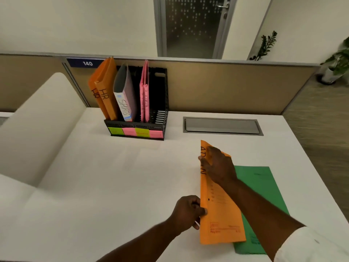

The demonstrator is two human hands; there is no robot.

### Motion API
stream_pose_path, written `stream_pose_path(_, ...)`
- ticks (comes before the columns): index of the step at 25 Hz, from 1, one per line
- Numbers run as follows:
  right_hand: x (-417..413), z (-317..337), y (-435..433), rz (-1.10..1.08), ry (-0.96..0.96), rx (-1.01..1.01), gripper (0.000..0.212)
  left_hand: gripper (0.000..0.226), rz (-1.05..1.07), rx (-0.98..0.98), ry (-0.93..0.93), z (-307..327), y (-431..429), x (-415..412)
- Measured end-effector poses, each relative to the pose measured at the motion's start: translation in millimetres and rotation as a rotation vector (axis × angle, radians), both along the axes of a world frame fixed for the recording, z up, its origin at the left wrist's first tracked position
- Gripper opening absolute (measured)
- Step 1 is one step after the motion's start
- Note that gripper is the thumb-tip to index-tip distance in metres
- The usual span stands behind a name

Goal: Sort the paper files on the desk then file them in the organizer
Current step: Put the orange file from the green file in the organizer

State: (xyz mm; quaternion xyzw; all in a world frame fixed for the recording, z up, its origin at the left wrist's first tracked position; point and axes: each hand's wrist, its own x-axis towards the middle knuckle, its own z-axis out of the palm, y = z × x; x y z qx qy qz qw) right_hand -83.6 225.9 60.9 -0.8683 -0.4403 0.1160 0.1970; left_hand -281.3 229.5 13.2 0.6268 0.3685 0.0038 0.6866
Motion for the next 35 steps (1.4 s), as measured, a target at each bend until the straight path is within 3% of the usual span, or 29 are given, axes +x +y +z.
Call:
stream_pose_path(6, -38, 55, 91, -0.105, -0.051, 0.030, 0.065, 0.006, 0.007, 0.301, -0.040, 10, 56, -43)
stream_pose_path(10, -52, 81, 130, -0.111, -0.135, 0.081, 0.032, 0.008, 0.016, 0.461, -0.017, 23, 80, -54)
stream_pose_path(13, -57, 107, 153, -0.118, -0.155, 0.122, 0.022, 0.009, 0.063, 0.532, -0.011, 31, 100, -51)
stream_pose_path(19, -53, 172, 192, -0.082, -0.177, 0.348, 0.037, 0.013, 0.254, 0.648, -0.110, 68, 141, -31)
stream_pose_path(23, -49, 216, 212, -0.025, -0.177, 0.550, 0.031, 0.017, 0.345, 0.937, -0.088, 92, 188, -14)
stream_pose_path(29, -39, 236, 252, 0.079, -0.185, 0.705, 0.033, 0.034, 0.230, 1.217, 0.080, 113, 254, 18)
stream_pose_path(35, -25, 222, 292, 0.086, -0.188, 0.712, 0.038, 0.055, 0.157, 1.299, 0.160, 120, 325, 54)
